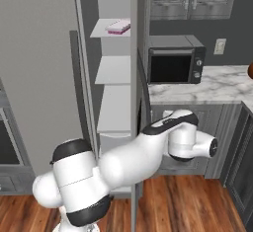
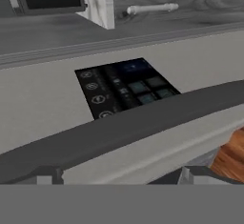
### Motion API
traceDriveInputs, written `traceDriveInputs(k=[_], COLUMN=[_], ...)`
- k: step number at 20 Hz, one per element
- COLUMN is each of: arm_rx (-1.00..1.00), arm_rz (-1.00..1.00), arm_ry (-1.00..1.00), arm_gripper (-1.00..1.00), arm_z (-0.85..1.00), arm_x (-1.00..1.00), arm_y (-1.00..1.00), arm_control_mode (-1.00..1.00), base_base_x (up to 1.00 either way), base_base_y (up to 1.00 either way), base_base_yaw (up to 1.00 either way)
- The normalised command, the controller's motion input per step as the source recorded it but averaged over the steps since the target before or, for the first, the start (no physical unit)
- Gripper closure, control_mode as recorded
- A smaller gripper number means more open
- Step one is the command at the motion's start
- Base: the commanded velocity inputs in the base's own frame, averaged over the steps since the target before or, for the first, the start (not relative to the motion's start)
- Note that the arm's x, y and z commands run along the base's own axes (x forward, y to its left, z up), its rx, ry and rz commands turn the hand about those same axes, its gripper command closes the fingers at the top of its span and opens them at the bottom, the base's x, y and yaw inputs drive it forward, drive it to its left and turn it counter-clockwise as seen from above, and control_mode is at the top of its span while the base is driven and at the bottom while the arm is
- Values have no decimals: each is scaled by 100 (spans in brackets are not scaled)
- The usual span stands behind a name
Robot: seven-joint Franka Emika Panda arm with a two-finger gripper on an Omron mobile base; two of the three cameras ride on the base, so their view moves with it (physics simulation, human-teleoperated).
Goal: The ice cube tray has been filled with water. Take the tray and place it in the freezer to make ice. Close the freezer door after placing the tray.
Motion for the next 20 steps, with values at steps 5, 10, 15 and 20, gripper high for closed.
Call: traceDriveInputs(k=[5,10,15,20], arm_rx=[0,0,0,0], arm_rz=[0,1,2,0], arm_ry=[-2,1,2,0], arm_gripper=[-100,-100,-100,-100], arm_z=[-35,-23,-10,-6], arm_x=[21,43,15,10], arm_y=[30,11,-4,-18], arm_control_mode=[-100,-100,-100,-100], base_base_x=[0,0,0,0], base_base_y=[0,0,0,0], base_base_yaw=[0,0,0,0])
